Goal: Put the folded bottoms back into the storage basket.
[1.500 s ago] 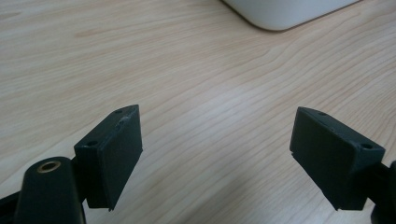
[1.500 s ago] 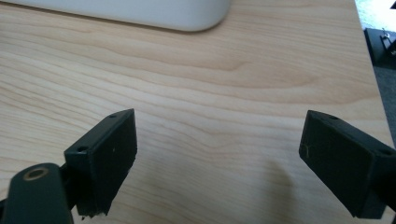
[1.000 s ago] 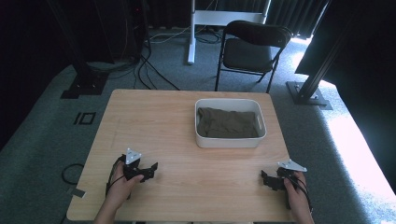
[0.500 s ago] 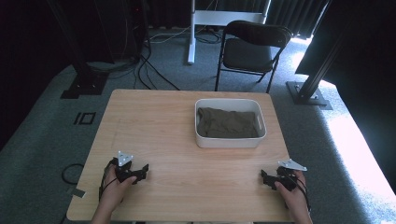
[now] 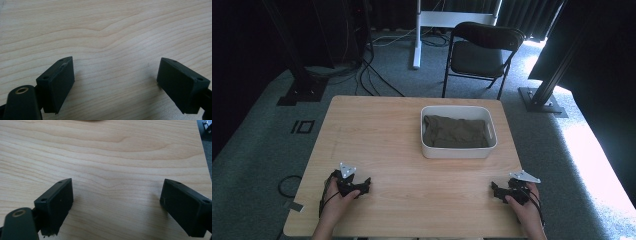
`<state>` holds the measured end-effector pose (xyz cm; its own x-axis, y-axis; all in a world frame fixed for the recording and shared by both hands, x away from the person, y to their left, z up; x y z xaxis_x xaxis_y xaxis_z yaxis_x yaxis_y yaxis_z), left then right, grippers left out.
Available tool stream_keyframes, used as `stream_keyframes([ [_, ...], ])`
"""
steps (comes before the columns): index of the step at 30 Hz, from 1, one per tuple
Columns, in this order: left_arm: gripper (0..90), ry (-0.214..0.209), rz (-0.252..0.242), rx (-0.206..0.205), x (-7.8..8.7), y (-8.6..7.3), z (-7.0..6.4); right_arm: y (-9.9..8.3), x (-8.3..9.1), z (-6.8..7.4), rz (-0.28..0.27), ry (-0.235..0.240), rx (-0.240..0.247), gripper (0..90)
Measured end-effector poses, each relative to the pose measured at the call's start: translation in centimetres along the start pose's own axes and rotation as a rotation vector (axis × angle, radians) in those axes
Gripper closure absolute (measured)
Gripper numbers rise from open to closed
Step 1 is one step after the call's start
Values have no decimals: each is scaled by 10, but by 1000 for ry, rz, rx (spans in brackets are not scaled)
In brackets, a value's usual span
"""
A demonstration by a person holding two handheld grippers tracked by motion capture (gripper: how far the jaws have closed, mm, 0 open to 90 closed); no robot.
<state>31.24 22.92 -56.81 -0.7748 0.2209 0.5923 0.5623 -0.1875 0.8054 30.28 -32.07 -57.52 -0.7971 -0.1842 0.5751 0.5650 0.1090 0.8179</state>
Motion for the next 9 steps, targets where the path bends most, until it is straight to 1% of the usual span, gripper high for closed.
stream_keyframes([
  [1, 155, 5, -1, 4, 0, 0, 0, 0, 0, 0, 0, 0, 0, 111],
  [9, 151, 6, 0, 6, 0, 0, 0, 0, 0, 0, 0, 0, 0, 111],
])
Point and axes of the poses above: each handheld gripper's, and its own axes: x roughly backward along the jaws, y roughly out of its top, z roughly to its left, the point moved 2 cm from there along -x, roughly forward along the jaws, and after that the axes turned 8 degrees about -z, right-handed, at the moved point
